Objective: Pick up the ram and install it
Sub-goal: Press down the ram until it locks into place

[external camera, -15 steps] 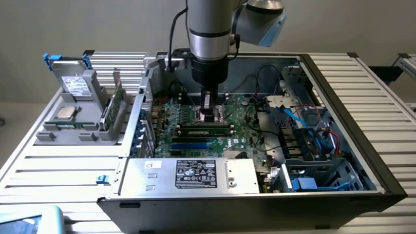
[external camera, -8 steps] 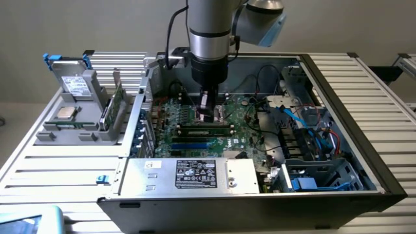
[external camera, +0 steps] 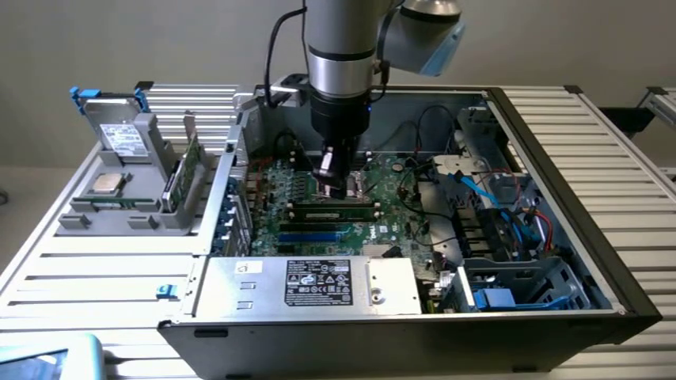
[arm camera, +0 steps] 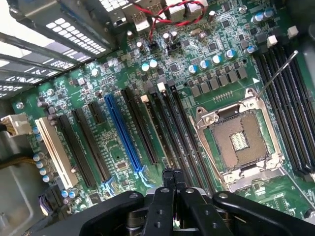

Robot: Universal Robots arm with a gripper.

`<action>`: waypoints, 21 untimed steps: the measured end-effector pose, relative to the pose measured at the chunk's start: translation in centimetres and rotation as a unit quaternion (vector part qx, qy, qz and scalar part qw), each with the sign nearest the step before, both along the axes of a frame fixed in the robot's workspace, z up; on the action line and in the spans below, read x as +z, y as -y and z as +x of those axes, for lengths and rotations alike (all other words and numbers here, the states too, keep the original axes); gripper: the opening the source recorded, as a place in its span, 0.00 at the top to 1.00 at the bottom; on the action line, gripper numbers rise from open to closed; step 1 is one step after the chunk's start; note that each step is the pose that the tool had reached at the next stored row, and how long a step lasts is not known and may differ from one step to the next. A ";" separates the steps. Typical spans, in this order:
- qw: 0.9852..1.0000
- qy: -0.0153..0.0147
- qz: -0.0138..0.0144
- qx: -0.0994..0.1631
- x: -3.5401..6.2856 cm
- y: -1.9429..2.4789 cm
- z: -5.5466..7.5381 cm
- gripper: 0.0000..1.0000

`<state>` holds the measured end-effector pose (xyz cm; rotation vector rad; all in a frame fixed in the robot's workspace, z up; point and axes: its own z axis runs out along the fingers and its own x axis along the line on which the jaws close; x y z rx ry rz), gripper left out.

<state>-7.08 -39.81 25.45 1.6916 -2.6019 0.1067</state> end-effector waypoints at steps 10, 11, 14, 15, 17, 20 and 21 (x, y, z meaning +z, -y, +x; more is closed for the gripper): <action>0.997 0.000 0.000 -0.083 -0.01 0.00 0.0 0.89; 0.996 0.000 0.000 -0.091 -0.02 0.00 0.0 0.89; 0.993 0.000 0.000 -0.115 -0.03 0.00 0.0 0.89; 0.992 0.000 0.000 -0.124 -0.03 0.00 0.0 0.89; 0.990 0.000 0.000 -0.140 -0.04 0.00 0.0 0.89; 0.986 0.000 0.000 -0.165 -0.05 0.00 0.0 0.89; 0.985 0.000 0.000 -0.173 -0.05 0.00 0.0 0.89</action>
